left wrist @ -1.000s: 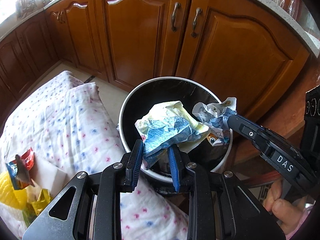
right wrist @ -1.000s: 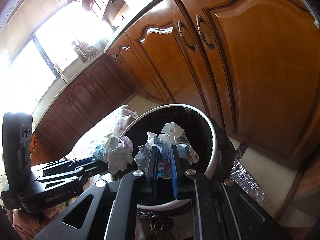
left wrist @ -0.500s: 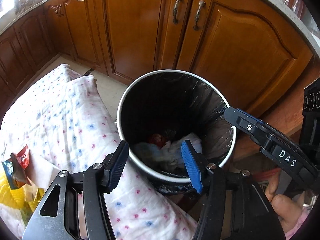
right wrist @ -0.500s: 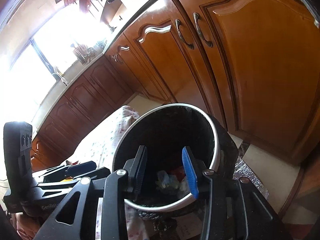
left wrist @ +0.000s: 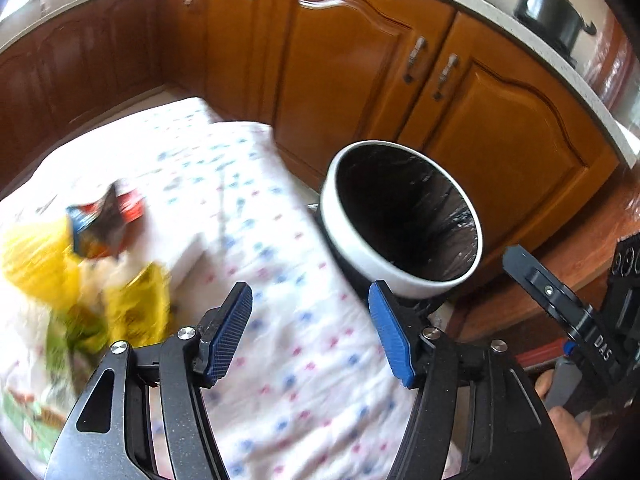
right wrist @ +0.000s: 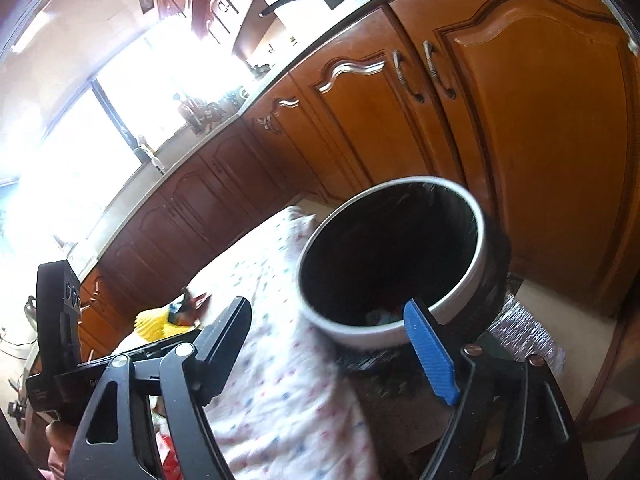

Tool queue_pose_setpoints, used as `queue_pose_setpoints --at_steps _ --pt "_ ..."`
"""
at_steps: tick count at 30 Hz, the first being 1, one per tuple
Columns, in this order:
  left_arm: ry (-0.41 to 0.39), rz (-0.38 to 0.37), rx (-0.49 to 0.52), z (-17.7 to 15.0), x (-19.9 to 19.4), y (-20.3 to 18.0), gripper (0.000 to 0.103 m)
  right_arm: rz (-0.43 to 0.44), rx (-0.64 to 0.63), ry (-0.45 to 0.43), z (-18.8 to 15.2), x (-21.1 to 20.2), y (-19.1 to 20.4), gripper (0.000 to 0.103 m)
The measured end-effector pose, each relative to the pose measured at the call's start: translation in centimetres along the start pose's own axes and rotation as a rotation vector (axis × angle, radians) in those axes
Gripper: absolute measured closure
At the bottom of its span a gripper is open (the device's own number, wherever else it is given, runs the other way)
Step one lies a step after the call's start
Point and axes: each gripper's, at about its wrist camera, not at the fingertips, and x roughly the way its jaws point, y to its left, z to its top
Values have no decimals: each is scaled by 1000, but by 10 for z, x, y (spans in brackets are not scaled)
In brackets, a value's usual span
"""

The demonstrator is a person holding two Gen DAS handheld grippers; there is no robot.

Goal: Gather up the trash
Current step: 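Grasp yellow foam net with left tool while right tool grasps colorful wrapper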

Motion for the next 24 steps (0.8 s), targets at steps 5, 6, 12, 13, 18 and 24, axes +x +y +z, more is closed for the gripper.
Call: queue_pose_setpoints --at_steps 5,6,12,13,18,24 --pt "-28 -3 -80 -21 -24 35 41 39 -2 30 -19 1 19 21" --pt "-36 1 -94 -26 -29 41 41 44 0 36 -22 2 22 21" --pt "-78 19 -167 -48 -54 77 41 82 -25 76 -34 13 49 21" --pt "-80 21 -176 -50 -55 82 41 86 -32 81 -40 13 57 21" --pt "-95 43 -213 -62 -68 108 41 106 -64 112 -48 26 77 21" --pt "-113 63 -256 -70 -78 137 41 125 -87 149 -53 46 98 21"
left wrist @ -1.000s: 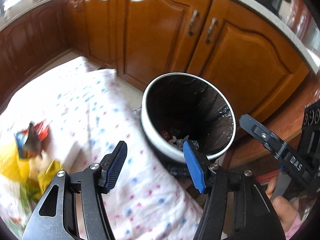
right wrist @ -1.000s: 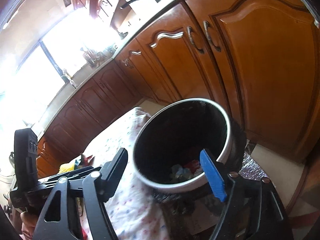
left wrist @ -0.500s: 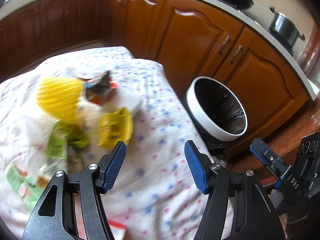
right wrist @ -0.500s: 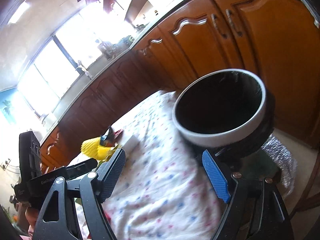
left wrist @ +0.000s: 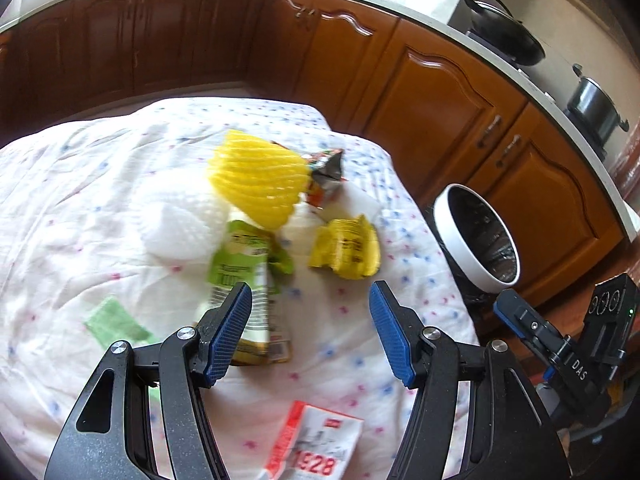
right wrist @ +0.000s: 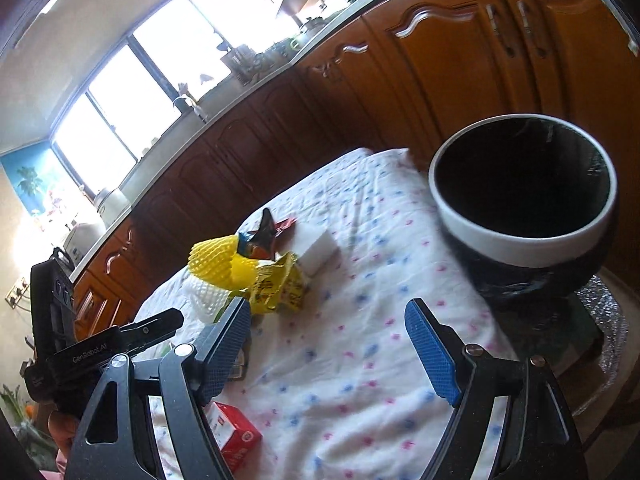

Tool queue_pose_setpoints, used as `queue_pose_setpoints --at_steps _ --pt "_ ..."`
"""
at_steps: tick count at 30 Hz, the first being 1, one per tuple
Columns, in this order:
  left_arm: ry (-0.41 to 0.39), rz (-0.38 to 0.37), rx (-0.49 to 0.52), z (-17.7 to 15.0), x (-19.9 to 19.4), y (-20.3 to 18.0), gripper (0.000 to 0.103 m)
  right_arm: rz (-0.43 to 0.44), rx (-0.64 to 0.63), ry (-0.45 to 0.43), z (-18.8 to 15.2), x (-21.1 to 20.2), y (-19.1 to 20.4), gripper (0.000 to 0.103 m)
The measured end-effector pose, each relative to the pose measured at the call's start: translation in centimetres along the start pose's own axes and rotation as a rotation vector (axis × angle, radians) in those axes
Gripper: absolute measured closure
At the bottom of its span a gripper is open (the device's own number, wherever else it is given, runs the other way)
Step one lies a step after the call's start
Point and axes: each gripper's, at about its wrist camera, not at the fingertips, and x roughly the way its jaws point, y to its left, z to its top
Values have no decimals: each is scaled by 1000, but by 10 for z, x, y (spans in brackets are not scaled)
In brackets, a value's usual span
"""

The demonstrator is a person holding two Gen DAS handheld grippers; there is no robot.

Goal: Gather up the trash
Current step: 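Grasp yellow foam net with left tool while right tool grasps colorful wrapper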

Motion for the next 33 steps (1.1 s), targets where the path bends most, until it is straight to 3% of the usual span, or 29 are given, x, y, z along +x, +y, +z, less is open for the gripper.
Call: queue_pose_setpoints --at_steps 8,14,20,26,29,31,32,33 --pt "-17 17 -10 13 0 18 41 19 -46 34 12 27 21 21" --pt "-39 24 -6 35 3 26 40 57 -80 49 38 51 37 25" --pt "-36 34 -4 65 21 37 38 28 -165 104 59 97 56 52" --pt "9 20 -1 81 45 44 38 5 -224 184 67 143 62 56" --pt "26 20 13 84 55 44 38 -1 -228 210 70 161 59 63" --pt "36 30 23 84 61 43 38 -1 -233 220 71 168 58 85" --pt "38 38 28 84 63 43 39 0 -237 226 70 171 58 90" --pt "36 45 35 84 64 43 46 3 -239 226 70 171 58 91"
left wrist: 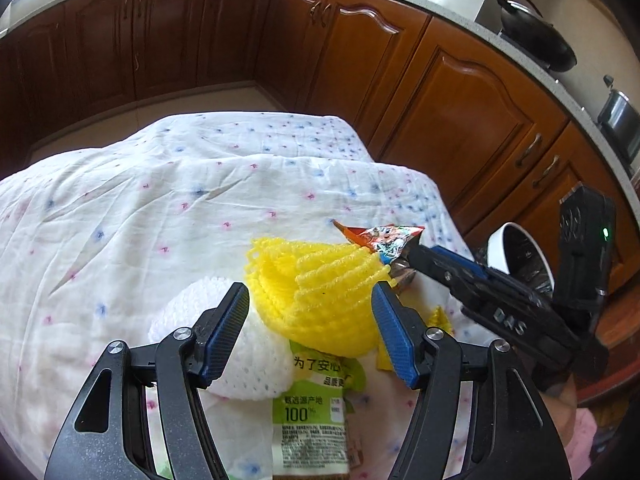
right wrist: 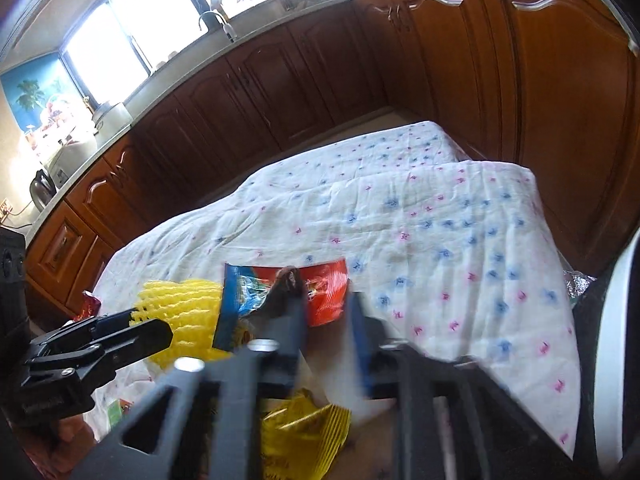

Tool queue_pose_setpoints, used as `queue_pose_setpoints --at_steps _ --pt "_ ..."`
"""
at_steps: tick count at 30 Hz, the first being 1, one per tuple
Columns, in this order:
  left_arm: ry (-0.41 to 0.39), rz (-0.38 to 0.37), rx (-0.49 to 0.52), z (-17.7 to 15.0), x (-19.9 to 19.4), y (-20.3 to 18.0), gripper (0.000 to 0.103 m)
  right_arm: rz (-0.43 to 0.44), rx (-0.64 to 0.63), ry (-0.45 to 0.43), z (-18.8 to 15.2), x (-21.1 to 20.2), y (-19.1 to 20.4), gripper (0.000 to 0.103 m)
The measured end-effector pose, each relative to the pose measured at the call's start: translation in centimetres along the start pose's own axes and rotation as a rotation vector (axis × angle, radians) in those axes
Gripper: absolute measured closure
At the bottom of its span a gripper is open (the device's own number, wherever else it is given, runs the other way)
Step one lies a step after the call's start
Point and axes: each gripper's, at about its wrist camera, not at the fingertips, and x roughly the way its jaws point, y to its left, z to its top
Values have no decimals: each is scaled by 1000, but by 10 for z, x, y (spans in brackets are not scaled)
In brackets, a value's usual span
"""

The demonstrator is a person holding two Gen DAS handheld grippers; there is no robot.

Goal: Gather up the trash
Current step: 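Grasp yellow foam net with left tool while right tool grasps colorful wrapper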

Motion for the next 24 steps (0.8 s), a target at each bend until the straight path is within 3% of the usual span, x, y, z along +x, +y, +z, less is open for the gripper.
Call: queue_pose_setpoints --at_steps 1,3,5,15,16,21,24 --pt "2 2 4 0 2 0 51 5 -4 -8 -1 -1 1 94" --pt "7 -9 10 -1 4 -1 78 12 -14 -24 -3 -7 2 98" --pt "3 -19 14 -2 2 -2 89 15 -17 -36 -4 -11 3 100" --pt "-115 -91 29 -5 -44 -19 94 4 29 -164 -16 -81 -8 102" --pt "-130 -97 32 -5 -49 -21 94 10 28 -163 -17 -83 -9 97" --pt "-191 -81 9 -8 -72 -20 94 42 35 -111 -12 -65 -4 89" --pt "-222 -58 -25 -11 -86 -8 94 74 31 -73 -11 -49 8 68"
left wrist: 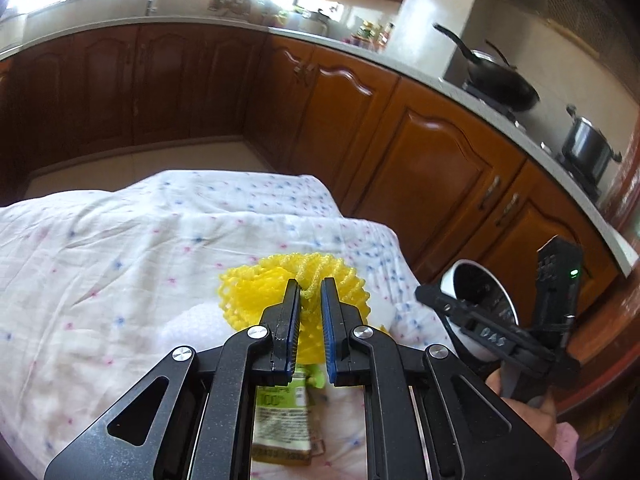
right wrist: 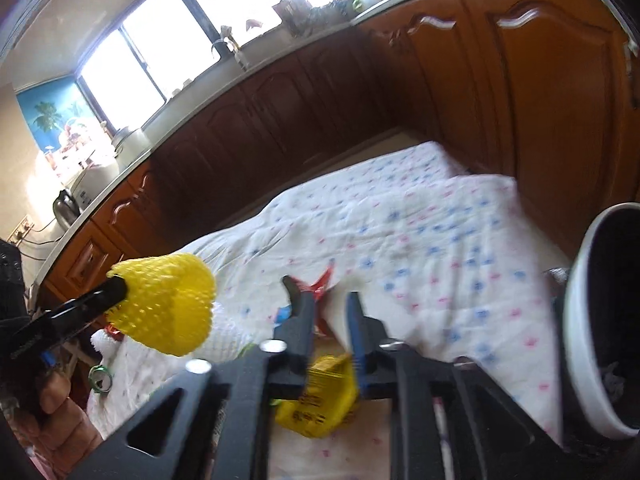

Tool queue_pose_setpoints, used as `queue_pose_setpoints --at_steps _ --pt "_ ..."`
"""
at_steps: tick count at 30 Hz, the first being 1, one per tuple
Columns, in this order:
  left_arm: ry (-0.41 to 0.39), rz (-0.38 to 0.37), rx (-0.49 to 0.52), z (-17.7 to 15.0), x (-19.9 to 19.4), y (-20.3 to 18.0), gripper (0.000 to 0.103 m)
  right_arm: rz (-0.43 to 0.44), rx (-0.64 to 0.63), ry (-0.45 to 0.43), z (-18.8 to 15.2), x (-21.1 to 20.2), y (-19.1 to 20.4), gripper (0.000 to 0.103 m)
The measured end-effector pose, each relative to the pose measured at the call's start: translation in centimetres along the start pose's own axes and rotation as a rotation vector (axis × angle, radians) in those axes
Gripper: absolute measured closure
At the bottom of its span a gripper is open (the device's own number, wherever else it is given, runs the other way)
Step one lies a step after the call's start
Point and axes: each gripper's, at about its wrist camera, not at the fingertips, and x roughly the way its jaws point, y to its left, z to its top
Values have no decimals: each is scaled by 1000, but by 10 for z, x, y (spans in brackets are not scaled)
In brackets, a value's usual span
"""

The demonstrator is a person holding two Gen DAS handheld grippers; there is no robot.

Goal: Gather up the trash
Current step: 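Grasp yellow foam net with left tool while right tool grasps colorful wrapper, then carry yellow net and wrapper over the bin and release both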

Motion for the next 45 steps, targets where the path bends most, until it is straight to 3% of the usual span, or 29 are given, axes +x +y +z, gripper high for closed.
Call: queue_pose_setpoints --at_steps 1,5,8,11,14,15,16,18,20,31,45 --pt "-8 10 -8 0 -3 4 94 10 -12 11 1 8 6 63" --pt "-22 28 -45 2 -13 22 94 -27 -85 54 2 34 27 64" --pt "-13 34 -62 2 -12 33 94 -163 -200 98 1 56 40 64" --pt "-5 30 -70 0 -13 39 94 -180 -232 153 -2 69 39 64" --pt "-3 21 -77 -3 -13 42 94 -182 -261 172 0 81 42 69" --pt "-1 16 -80 -3 -13 43 94 -175 -264 169 0 83 43 78" --pt "0 12 -82 -4 -13 43 94 -153 -257 166 1 84 43 96" --pt "2 -2 -80 -4 -13 40 94 -148 -236 156 2 83 41 96" --pt "-7 -7 -71 -3 -16 38 94 -137 -232 130 1 74 42 100" --pt "-37 -70 -40 0 -27 14 94 -101 -89 -73 3 -26 18 101" --pt "75 -205 122 -35 9 -98 94 -258 102 -183 -42 -135 -80 101"
